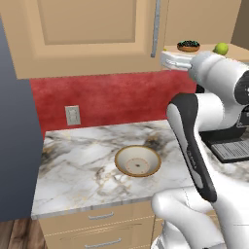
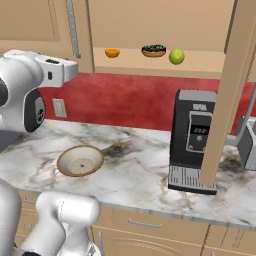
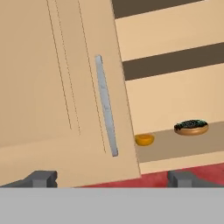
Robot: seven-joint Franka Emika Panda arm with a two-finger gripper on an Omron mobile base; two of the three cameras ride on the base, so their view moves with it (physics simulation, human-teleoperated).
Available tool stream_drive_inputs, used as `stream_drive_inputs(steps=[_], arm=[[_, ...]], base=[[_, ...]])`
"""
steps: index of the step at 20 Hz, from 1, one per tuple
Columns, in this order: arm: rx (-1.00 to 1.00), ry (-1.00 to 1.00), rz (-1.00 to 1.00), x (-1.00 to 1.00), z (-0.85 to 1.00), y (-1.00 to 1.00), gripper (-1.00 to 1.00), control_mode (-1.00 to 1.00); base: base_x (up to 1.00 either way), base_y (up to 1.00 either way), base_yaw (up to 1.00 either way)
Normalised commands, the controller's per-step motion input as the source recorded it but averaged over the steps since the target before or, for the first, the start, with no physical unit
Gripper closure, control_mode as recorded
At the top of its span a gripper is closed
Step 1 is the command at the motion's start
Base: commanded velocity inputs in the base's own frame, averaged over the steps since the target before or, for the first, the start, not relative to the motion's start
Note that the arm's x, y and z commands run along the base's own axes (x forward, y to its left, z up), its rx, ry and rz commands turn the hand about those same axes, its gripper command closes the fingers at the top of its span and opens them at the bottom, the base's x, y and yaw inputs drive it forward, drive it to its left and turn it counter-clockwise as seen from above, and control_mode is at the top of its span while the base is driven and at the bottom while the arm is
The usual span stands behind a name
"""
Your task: Open the cabinet. Pick the orange and pear from the cabinet and place them into the bowl. Then close the cabinet.
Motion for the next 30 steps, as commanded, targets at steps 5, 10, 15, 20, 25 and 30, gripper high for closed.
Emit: stream_drive_inputs(steps=[5, 10, 15, 20, 25, 30], arm=[[0.00, 0.02, 0.00, 0.90, 0.00, 0.01, -1.00, -1.00], [0.00, 0.01, 0.00, 0.96, 0.00, 0.05, -1.00, -1.00], [-0.01, 0.06, 0.00, 0.98, 0.00, 0.11, -1.00, -1.00], [-0.02, 0.08, 0.00, 0.96, 0.00, 0.15, -1.00, -1.00], [0.00, 0.06, 0.00, 0.99, 0.00, 0.00, -1.00, -1.00], [0.00, 0.00, 0.00, 0.99, -0.07, 0.00, -1.00, -1.00]], base=[[0.00, 0.00, 0.00], [0.00, 0.00, 0.00], [0.00, 0.00, 0.00], [0.00, 0.00, 0.00], [0.00, 0.00, 0.00], [0.00, 0.00, 0.00]])
